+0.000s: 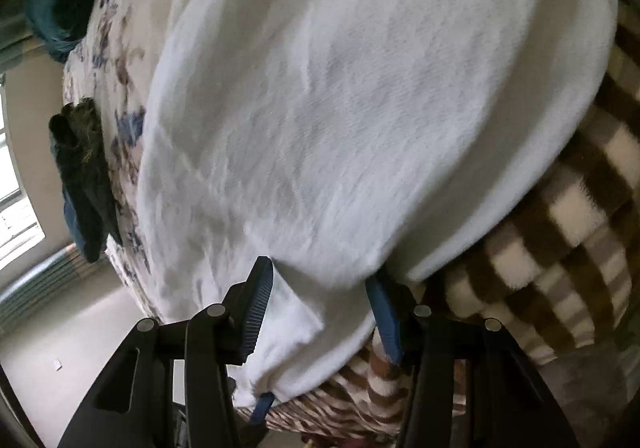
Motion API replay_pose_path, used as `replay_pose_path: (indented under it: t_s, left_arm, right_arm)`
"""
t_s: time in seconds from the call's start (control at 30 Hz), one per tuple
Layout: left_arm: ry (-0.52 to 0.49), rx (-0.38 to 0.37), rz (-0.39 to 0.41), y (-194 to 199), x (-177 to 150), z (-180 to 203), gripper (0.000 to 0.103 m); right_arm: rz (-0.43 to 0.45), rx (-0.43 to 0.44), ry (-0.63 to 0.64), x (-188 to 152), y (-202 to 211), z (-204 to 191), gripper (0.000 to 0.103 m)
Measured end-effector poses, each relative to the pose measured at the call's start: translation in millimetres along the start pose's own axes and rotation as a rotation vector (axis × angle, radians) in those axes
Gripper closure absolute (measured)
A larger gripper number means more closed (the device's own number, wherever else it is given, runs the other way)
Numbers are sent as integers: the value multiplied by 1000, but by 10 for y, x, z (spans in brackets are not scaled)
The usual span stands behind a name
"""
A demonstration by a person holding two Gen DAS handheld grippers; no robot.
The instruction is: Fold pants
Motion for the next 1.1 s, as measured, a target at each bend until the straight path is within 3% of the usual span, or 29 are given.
replay_pose_path:
  t_s: [0.03, 0.1, 0.13, 0.17, 0.23, 0.33, 0.47, 0.6, 0.8, 0.87, 0.9, 0.93, 1.0, 1.07, 1.1]
  left_arm:
    - [41, -15, 1, -24, 3, -53, 31]
    - [108, -12, 18, -48, 79, -194, 57]
    - [125, 1, 28, -40, 87, -236, 78]
    - [144, 3, 50, -22, 111, -301, 88]
    - [148, 1, 73, 27, 99, -322, 92]
    - [72, 31, 131, 225, 1, -224, 96]
    - [20, 26, 163, 458, -41, -257, 97]
    - [15, 70, 133, 269, -48, -295, 97]
    - [3, 117, 112, 88, 12, -258, 93]
    - [-16, 157, 101, 154, -42, -189, 79]
    - [-37, 167, 103, 187, -74, -131, 78]
    - [-72, 179, 111, 225, -112, -57, 77]
    - [-155, 215, 135, 278, -212, 142, 64]
    - [-205, 218, 155, 264, -278, 357, 43]
    - [-213, 211, 156, 227, -290, 439, 40]
  right_arm:
    - [4, 2, -4, -4, -2, -11, 56]
    - [22, -24, 1, -7, 14, 1, 75]
    - [31, -40, 11, -12, 73, 83, 87]
    - [42, -53, 25, -2, 118, 109, 90]
    - [62, -74, 72, -35, 200, 90, 93]
    - [90, -101, 142, -111, 339, 16, 94]
    - [97, -116, 195, -225, 514, -60, 94]
    - [72, -160, 227, -265, 589, 91, 94]
    - [-11, -202, 242, -111, 312, 215, 90]
    - [-43, -160, 243, -92, 387, 192, 88]
    - [-42, -150, 249, -84, 459, 178, 87]
    - [-16, -135, 256, -39, 625, 165, 87]
    - [63, -123, 240, 101, 942, 215, 86]
    - [161, -119, 203, 336, 1289, 314, 86]
    - [213, -118, 176, 489, 1447, 373, 86]
Point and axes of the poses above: each gripper's, at about its wrist camera, not at the fingertips, and y roughly against the way its jaws point, z to its right, x to its top, the point moved 8 cm from there along -y, roughly the way its jaws point, and after that the axes turned 3 degrees about x, right-handed, at the moved point
